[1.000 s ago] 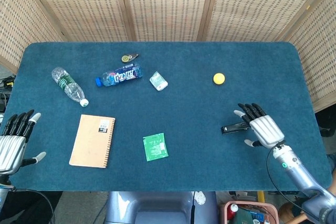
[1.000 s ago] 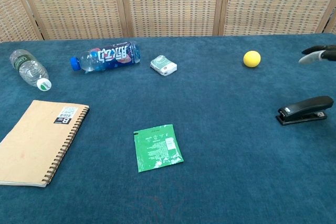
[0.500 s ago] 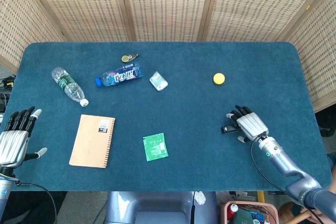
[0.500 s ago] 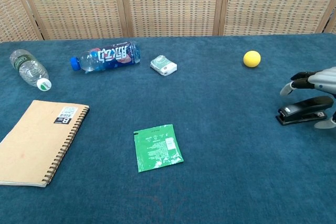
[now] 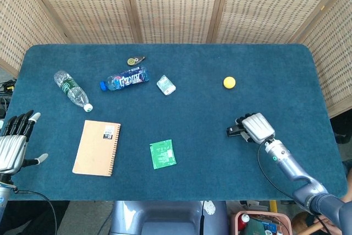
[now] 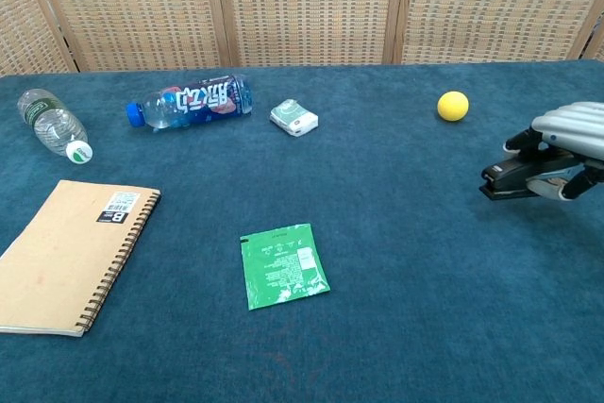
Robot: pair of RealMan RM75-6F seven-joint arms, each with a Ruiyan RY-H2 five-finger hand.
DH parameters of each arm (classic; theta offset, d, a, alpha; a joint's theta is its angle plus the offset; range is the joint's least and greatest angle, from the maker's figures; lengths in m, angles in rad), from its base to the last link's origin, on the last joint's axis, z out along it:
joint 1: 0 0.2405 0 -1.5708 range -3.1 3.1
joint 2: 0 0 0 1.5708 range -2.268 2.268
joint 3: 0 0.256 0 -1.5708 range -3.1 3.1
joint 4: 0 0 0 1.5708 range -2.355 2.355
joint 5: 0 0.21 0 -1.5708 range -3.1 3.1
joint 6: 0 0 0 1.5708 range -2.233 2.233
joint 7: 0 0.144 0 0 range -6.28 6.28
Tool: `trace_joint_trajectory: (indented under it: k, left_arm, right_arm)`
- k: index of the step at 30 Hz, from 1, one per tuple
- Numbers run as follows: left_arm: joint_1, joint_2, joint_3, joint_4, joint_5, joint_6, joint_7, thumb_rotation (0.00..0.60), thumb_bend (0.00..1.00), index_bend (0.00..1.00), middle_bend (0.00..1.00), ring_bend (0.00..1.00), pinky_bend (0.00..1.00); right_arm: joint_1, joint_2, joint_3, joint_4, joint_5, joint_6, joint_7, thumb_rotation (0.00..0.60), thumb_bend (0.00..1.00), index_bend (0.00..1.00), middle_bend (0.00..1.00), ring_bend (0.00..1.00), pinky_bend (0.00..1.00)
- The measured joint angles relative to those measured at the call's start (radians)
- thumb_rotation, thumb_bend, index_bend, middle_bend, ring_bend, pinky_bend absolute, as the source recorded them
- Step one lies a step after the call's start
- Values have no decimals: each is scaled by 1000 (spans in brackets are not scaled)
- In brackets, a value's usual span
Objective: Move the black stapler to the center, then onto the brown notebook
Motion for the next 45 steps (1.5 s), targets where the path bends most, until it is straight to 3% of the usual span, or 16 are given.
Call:
trace_joint_trajectory:
  k: [6, 11, 16, 24, 28, 32, 34, 36, 38, 39, 45]
  left_arm:
    - [-7, 16, 1, -5, -9, -23, -28, 600, 0, 0, 0, 0, 0]
    - [-11, 30, -2, -5, -10, -29, -61, 600, 0, 0, 0, 0, 0]
    - [-11, 46, -5, 2, -14, -35, -105, 600, 0, 0, 0, 0, 0]
    - [-8, 69, -3, 18, -8, -39, -167, 600, 0, 0, 0, 0, 0]
    - [-11, 72, 0, 21, -11, -47, -172, 600, 0, 0, 0, 0, 0]
    - [-15, 76, 4, 22, -11, -60, -178, 600, 0, 0, 0, 0, 0]
    - [-17, 77, 8, 22, -2, -60, -178, 600, 0, 0, 0, 0, 0]
    - [-18, 78, 10, 23, 2, -59, -178, 600, 0, 0, 0, 0, 0]
    - [-18, 77, 10, 23, 1, -58, -180, 600, 0, 0, 0, 0, 0]
    - [-18, 78, 9, 24, 0, -57, -180, 600, 0, 0, 0, 0, 0]
    - [-18, 77, 13, 22, 2, -55, -178, 600, 0, 0, 0, 0, 0]
  right_arm:
    - [56, 65, 26, -187, -12, -14, -56, 600, 525, 588, 585, 422, 530]
    - [146, 108, 95, -411, 19, -100, -233, 600, 525, 588, 585, 422, 530]
    - [256, 86, 187, -527, 132, -221, -452, 600, 524, 588, 585, 422, 531]
    - [403, -125, 260, -468, 369, -298, -772, 600, 525, 588, 585, 422, 531]
    - [459, -247, 266, -404, 483, -302, -887, 600, 524, 588, 585, 422, 531]
    - [490, -352, 249, -328, 529, -277, -956, 600, 524, 585, 582, 422, 531]
    - [500, -387, 234, -301, 547, -260, -976, 600, 497, 502, 488, 391, 499]
    - [504, -392, 226, -298, 563, -260, -986, 600, 283, 241, 230, 220, 389]
    - [506, -387, 223, -306, 590, -267, -1005, 600, 94, 56, 61, 66, 299]
    - [507, -384, 223, -313, 609, -268, -1016, 600, 52, 11, 16, 21, 260]
    - [505, -332, 213, -416, 706, -231, -1087, 600, 36, 0, 0, 0, 199]
